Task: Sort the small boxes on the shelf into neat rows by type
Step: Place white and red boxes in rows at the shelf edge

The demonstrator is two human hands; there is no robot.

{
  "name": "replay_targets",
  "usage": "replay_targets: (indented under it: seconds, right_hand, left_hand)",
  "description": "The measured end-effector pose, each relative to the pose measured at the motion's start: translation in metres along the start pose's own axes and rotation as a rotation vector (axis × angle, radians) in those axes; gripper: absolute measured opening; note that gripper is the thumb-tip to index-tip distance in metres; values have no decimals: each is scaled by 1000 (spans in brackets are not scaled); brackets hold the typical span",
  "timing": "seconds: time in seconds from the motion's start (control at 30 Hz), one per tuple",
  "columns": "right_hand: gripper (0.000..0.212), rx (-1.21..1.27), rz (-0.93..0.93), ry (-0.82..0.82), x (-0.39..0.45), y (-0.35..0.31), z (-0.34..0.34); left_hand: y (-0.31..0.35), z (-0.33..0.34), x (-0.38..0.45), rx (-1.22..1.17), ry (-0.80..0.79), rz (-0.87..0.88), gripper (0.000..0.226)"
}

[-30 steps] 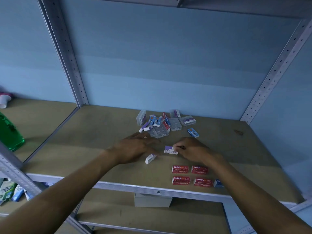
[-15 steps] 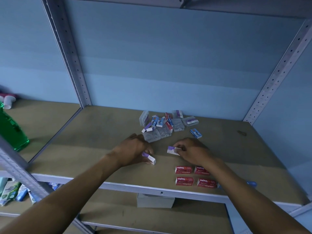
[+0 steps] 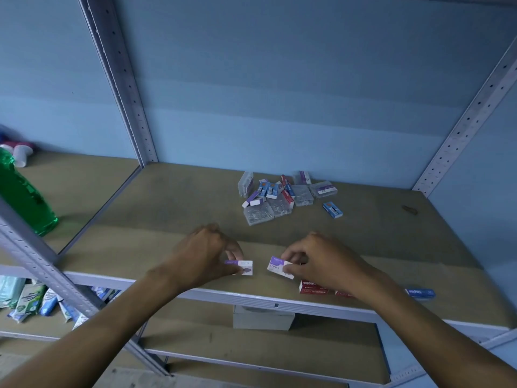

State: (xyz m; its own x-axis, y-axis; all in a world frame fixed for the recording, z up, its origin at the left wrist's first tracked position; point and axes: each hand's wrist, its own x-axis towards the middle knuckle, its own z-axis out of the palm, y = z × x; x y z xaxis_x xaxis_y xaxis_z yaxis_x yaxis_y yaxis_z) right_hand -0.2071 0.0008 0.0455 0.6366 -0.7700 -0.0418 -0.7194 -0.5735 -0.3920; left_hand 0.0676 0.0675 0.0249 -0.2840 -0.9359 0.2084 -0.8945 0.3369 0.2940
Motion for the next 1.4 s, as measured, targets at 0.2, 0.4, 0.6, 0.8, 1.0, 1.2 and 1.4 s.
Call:
replay_targets:
  seconds: [0.2, 0.4, 0.6, 0.8, 1.0, 1.2, 1.4]
  right_hand:
    - [20, -129, -89, 17, -10, -8, 14]
    - [25, -184, -142, 21, -14, -14, 23]
    - [28, -195, -141, 1, -14, -15, 21]
    - [38, -88, -34, 91, 0, -4, -1]
    - [55, -148, 68, 17, 56, 20, -3]
    - [59, -171, 87, -45, 87, 17, 7]
    - [54, -210, 116, -101, 84, 22, 9]
  left_hand:
    - [6, 7, -11, 14, -12, 1, 17]
    - [13, 17, -9, 36, -3, 33, 17]
    - [10, 17, -10, 62, -8, 54, 21]
    - [8, 8, 0, 6, 40, -72, 48]
    - [-4, 21, 51, 105, -108, -165, 55]
    - [-1, 34, 71, 227, -189, -234, 62]
    - [-6, 34, 67, 213, -143, -232, 55]
